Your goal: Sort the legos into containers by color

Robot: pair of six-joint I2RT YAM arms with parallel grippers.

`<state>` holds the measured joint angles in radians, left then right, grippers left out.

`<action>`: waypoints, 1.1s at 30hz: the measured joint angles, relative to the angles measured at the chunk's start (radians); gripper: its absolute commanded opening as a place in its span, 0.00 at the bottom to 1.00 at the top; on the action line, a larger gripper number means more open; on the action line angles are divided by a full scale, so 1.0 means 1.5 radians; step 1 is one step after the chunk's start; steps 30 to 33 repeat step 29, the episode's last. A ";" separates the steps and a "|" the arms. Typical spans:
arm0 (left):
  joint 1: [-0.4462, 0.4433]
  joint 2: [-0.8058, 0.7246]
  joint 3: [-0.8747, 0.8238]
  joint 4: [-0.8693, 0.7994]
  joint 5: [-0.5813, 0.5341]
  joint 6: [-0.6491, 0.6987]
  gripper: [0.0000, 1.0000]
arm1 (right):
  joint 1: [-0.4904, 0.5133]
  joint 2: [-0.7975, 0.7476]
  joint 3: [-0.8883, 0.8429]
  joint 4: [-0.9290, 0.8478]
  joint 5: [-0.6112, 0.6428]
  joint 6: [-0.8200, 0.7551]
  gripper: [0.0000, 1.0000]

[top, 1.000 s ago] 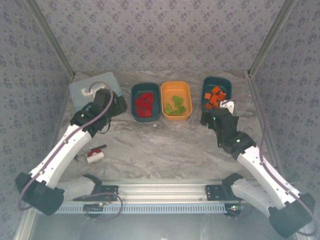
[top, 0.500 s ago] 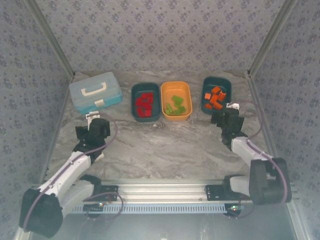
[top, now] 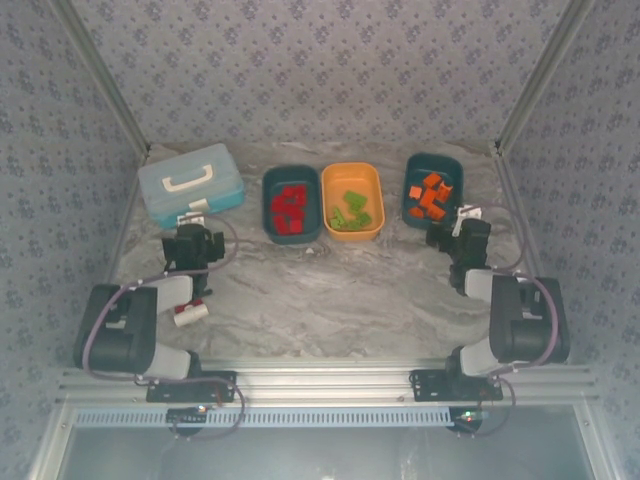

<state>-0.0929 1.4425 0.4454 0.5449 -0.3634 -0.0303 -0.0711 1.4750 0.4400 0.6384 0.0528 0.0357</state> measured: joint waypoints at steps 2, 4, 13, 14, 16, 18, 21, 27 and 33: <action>0.017 0.024 -0.003 0.054 0.026 -0.001 0.99 | 0.002 0.005 -0.013 0.018 -0.018 -0.002 1.00; 0.038 0.045 -0.034 0.140 0.044 -0.006 0.99 | 0.002 0.011 -0.032 0.055 -0.031 -0.004 1.00; 0.053 0.056 -0.048 0.183 0.077 -0.015 0.99 | 0.007 0.024 -0.048 0.098 -0.056 -0.020 1.00; 0.053 0.056 -0.046 0.184 0.078 -0.015 0.99 | 0.008 0.024 -0.047 0.098 -0.056 -0.020 1.00; 0.053 0.056 -0.046 0.184 0.081 -0.015 0.99 | 0.009 0.024 -0.047 0.098 -0.056 -0.020 1.00; 0.053 0.056 -0.046 0.184 0.083 -0.015 0.99 | 0.010 0.024 -0.047 0.099 -0.056 -0.022 1.00; 0.053 0.056 -0.046 0.184 0.086 -0.015 0.99 | 0.013 0.024 -0.047 0.099 -0.056 -0.025 1.00; 0.053 0.056 -0.046 0.184 0.088 -0.015 0.99 | 0.016 0.024 -0.047 0.099 -0.056 -0.028 1.00; 0.053 0.056 -0.046 0.184 0.088 -0.015 0.99 | 0.016 0.024 -0.047 0.099 -0.056 -0.030 1.00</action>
